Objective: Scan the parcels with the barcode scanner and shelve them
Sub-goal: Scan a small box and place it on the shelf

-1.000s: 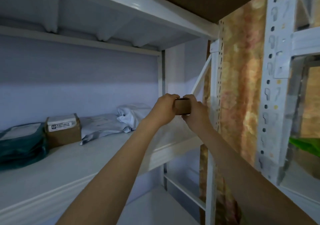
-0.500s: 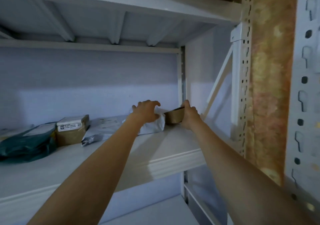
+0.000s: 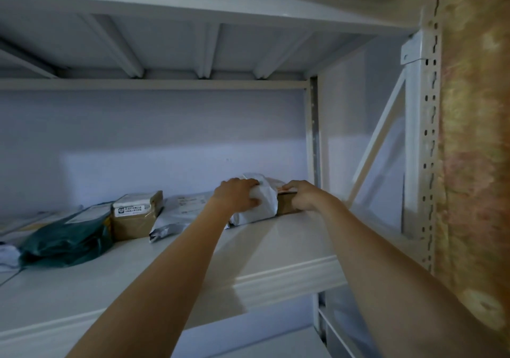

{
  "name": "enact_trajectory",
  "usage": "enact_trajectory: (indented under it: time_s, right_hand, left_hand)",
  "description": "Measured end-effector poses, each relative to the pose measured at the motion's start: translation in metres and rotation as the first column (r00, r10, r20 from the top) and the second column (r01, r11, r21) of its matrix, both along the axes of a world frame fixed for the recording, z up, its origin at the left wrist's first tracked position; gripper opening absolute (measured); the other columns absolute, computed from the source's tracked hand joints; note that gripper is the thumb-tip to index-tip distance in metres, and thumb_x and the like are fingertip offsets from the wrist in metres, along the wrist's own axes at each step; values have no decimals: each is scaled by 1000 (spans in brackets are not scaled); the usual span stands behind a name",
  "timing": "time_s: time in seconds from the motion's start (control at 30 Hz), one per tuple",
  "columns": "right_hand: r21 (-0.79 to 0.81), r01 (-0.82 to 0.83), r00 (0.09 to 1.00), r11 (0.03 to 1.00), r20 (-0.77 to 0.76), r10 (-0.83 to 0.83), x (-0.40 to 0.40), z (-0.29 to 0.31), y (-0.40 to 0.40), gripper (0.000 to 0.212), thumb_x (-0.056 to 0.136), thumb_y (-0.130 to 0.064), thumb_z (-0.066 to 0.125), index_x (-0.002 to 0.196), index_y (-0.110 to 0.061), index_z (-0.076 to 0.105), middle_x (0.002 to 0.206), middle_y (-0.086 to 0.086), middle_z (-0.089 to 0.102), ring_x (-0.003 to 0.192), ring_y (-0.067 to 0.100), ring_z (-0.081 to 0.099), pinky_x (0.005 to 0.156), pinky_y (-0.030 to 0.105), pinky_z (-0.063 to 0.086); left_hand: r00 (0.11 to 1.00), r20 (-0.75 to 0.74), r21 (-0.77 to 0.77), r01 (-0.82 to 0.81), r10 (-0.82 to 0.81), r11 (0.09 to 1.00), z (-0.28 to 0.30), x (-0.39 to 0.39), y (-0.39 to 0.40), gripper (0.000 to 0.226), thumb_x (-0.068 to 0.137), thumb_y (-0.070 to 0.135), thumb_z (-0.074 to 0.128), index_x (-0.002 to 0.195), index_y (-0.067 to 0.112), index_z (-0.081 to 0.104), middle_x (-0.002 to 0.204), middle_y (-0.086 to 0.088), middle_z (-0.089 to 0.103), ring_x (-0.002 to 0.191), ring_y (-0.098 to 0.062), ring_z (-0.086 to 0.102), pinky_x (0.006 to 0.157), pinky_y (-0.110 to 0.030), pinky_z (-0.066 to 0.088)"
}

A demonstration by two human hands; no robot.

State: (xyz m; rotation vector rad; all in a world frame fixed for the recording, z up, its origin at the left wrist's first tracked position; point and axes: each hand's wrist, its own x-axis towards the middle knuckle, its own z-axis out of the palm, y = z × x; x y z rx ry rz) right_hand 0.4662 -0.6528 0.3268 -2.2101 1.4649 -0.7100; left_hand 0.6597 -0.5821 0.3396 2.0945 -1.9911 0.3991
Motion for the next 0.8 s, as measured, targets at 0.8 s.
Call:
enact_trajectory:
  time_s: [0.8]
  right_hand:
    - [18,-91,995,996,-34,92,25,8,8,79,87,-3,58,154,-26,22,147,12,43,121,31,52,99,35,48]
  left_hand:
    - [997,-25,-57,-79,78,995,3,23,24,65,87,55,55,146,39,32,143,-9,44,129,-37,43,106,-58,33]
